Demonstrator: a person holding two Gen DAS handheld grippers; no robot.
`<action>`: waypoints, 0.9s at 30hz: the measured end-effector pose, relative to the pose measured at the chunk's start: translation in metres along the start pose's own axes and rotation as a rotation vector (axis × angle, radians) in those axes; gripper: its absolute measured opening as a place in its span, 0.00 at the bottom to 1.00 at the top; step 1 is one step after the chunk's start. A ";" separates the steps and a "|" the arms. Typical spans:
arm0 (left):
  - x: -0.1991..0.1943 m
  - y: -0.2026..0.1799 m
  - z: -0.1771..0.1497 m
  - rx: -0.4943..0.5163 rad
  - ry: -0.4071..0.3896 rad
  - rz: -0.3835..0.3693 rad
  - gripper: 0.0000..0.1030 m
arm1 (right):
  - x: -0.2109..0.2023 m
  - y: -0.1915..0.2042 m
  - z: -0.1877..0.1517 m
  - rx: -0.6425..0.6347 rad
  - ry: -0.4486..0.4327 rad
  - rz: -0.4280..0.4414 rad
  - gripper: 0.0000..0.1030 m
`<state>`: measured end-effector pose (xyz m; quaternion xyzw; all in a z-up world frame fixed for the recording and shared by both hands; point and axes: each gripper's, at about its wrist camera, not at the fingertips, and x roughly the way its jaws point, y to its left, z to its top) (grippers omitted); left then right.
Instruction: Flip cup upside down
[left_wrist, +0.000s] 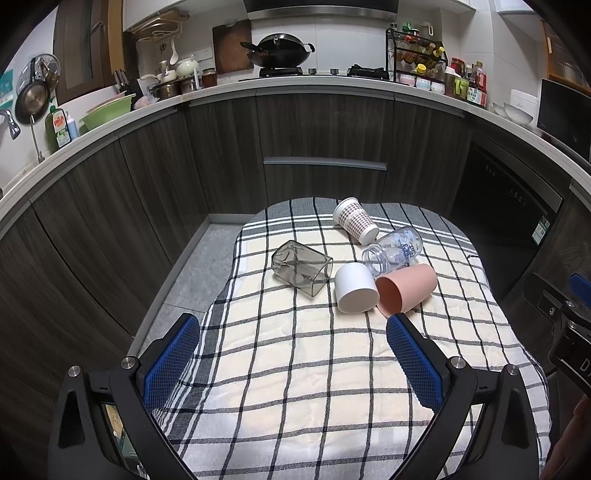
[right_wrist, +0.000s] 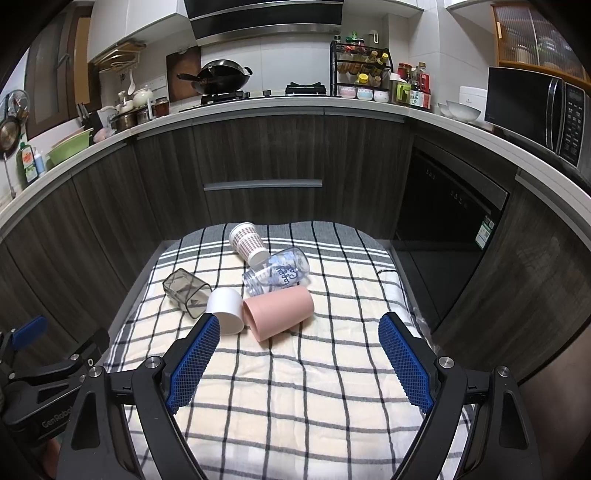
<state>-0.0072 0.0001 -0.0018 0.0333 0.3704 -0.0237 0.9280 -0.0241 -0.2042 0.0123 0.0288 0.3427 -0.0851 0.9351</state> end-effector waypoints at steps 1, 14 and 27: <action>0.000 0.000 0.000 0.000 0.000 0.000 1.00 | 0.000 0.000 0.000 -0.001 0.000 0.000 0.85; 0.003 0.000 -0.005 -0.005 0.010 -0.005 1.00 | 0.002 0.000 -0.002 0.000 0.004 -0.002 0.85; 0.002 0.000 -0.007 -0.011 0.017 -0.008 1.00 | 0.002 0.000 -0.002 0.000 0.003 -0.003 0.85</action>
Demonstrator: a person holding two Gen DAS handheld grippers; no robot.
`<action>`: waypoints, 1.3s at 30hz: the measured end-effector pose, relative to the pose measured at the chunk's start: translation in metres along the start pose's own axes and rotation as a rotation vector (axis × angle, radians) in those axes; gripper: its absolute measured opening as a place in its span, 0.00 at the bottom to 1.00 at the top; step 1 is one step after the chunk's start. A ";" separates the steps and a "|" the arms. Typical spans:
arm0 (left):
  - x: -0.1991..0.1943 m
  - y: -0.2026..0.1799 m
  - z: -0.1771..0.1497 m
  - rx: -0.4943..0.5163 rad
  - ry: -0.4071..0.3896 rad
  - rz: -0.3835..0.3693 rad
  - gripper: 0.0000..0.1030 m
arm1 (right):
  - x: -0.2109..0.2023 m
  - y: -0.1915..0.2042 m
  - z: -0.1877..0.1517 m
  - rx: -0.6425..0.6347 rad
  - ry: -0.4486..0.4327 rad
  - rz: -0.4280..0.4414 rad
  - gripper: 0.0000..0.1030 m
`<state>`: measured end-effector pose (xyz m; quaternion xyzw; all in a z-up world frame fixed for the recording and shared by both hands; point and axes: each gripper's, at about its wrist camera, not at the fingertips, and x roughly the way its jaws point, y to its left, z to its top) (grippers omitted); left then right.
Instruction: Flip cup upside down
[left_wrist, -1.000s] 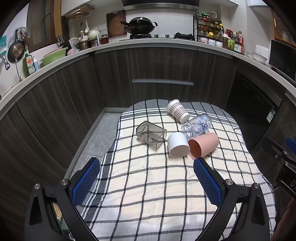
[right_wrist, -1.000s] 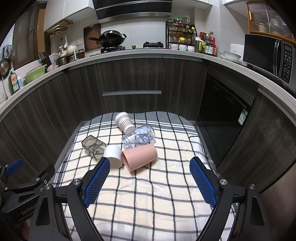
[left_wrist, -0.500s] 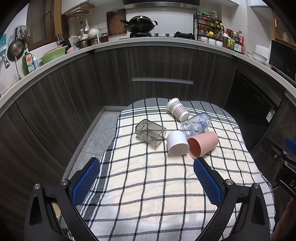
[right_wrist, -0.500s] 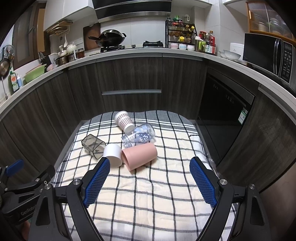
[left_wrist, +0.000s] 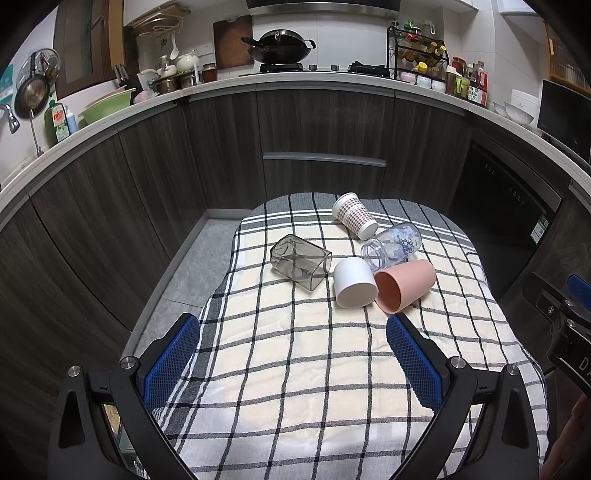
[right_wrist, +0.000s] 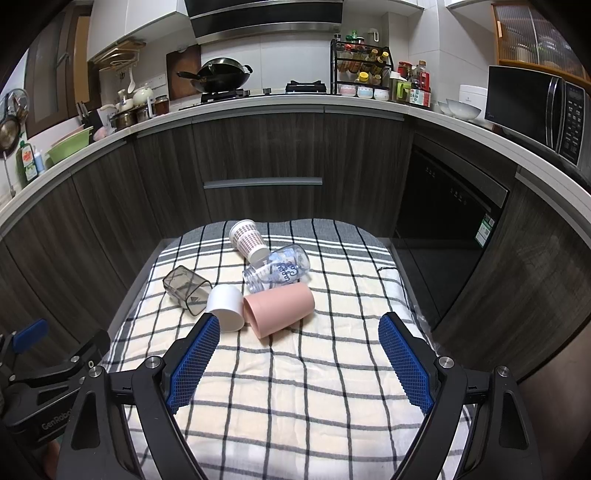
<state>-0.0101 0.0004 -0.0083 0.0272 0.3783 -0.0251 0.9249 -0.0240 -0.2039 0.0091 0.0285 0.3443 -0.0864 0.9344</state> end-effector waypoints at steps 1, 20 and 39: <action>0.000 -0.001 -0.001 -0.001 0.002 0.000 1.00 | 0.000 0.000 0.000 0.000 0.000 0.001 0.85; 0.002 0.002 -0.002 -0.005 0.006 -0.003 1.00 | 0.001 0.000 0.001 0.000 0.004 0.001 0.85; 0.059 0.022 0.012 -0.107 0.059 0.084 1.00 | 0.075 0.032 0.023 -0.119 0.064 0.064 0.85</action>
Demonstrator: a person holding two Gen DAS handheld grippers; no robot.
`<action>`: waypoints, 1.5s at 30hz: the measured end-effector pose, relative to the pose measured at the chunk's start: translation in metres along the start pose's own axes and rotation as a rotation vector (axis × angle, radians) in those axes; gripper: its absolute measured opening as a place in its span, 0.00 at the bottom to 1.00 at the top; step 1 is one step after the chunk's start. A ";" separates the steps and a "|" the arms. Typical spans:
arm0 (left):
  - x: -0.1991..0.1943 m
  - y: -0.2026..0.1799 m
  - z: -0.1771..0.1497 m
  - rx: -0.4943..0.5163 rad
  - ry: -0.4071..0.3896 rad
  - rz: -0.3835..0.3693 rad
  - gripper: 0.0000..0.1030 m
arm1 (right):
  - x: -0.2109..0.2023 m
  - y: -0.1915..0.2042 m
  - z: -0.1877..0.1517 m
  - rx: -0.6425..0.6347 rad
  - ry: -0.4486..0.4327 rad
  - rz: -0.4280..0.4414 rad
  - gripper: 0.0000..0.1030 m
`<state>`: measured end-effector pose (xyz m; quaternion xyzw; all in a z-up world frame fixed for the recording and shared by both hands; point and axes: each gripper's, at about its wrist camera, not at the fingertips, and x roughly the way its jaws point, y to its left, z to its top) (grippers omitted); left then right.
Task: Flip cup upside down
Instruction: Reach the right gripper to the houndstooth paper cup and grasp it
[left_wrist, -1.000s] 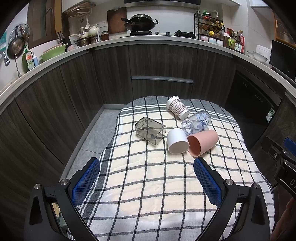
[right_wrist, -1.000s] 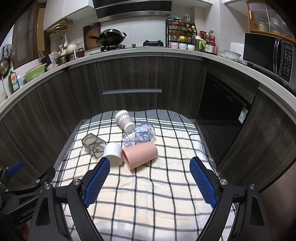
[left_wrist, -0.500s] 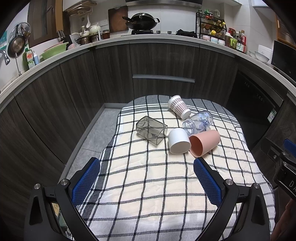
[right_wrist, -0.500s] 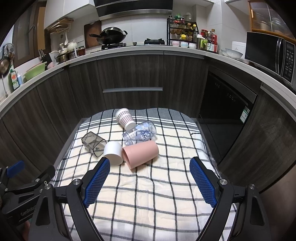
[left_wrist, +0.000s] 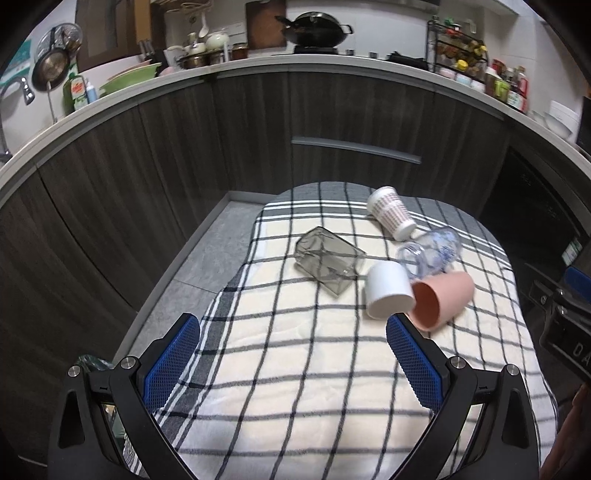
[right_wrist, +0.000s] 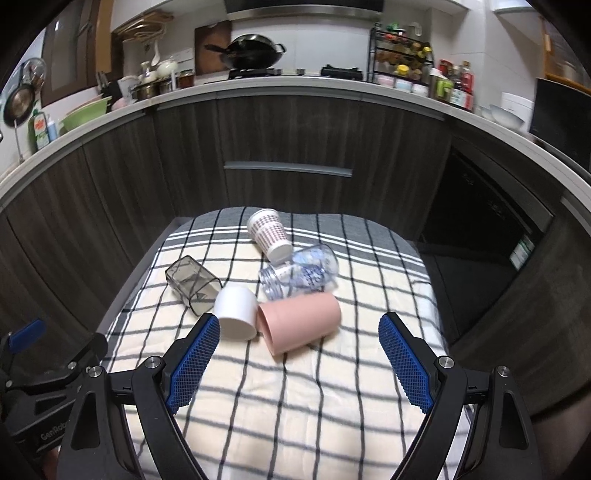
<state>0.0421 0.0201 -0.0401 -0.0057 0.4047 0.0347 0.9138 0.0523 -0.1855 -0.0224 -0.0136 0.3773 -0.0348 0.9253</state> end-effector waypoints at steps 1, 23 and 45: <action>0.006 0.001 0.003 -0.007 0.003 0.008 1.00 | 0.006 0.001 0.004 -0.008 0.004 0.007 0.85; 0.144 -0.017 0.077 -0.129 0.030 0.132 1.00 | 0.229 0.035 0.105 -0.230 0.287 0.120 0.85; 0.196 -0.029 0.091 -0.100 0.061 0.157 1.00 | 0.359 0.054 0.109 -0.278 0.499 0.124 0.58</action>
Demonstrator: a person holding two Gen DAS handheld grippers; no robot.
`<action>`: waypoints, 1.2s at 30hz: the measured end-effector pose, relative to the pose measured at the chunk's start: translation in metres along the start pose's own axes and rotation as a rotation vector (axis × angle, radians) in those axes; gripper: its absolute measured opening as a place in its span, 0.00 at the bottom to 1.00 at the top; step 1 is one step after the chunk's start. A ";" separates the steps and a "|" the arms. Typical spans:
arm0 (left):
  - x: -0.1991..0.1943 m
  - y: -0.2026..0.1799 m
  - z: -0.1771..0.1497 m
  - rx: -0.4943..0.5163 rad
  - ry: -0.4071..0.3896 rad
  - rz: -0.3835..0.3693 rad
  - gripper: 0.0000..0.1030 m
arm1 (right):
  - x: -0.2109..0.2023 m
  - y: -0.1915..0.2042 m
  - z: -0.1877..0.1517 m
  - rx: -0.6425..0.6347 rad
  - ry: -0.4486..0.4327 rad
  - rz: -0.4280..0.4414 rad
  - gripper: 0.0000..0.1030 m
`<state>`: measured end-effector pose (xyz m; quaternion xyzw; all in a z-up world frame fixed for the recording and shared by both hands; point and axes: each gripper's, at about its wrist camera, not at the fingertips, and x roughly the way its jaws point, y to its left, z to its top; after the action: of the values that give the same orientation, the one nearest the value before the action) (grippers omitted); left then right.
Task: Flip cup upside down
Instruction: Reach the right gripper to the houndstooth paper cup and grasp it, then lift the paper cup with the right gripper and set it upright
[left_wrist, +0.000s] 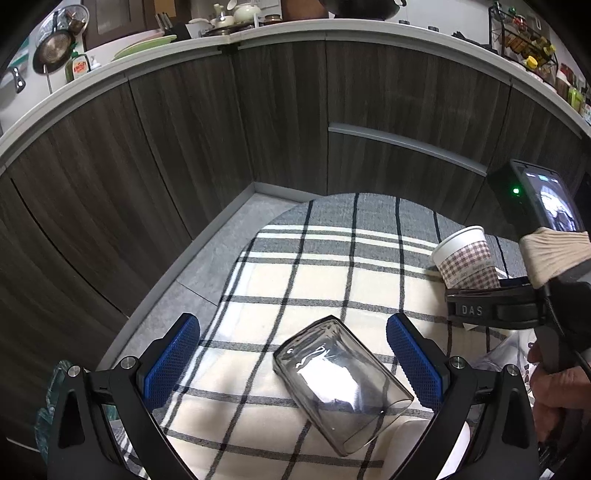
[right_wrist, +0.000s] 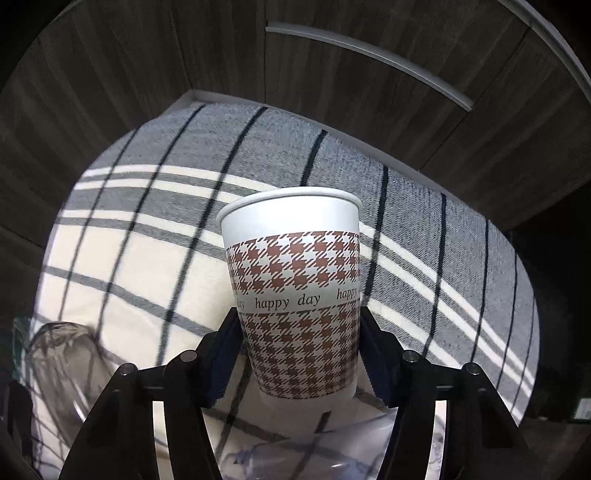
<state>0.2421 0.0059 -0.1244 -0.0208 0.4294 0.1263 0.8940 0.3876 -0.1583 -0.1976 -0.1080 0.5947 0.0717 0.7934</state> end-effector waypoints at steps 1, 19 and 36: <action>-0.002 0.001 0.000 0.000 -0.002 -0.002 1.00 | -0.003 0.000 -0.001 0.001 -0.008 -0.003 0.58; -0.119 0.083 -0.028 0.029 -0.121 -0.109 1.00 | -0.157 0.015 -0.131 0.319 -0.157 0.203 0.58; -0.152 0.114 -0.110 0.124 -0.092 -0.124 1.00 | -0.108 0.074 -0.277 0.544 0.013 0.309 0.58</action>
<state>0.0395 0.0687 -0.0682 0.0138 0.3927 0.0446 0.9185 0.0824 -0.1560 -0.1753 0.1996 0.6064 0.0291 0.7691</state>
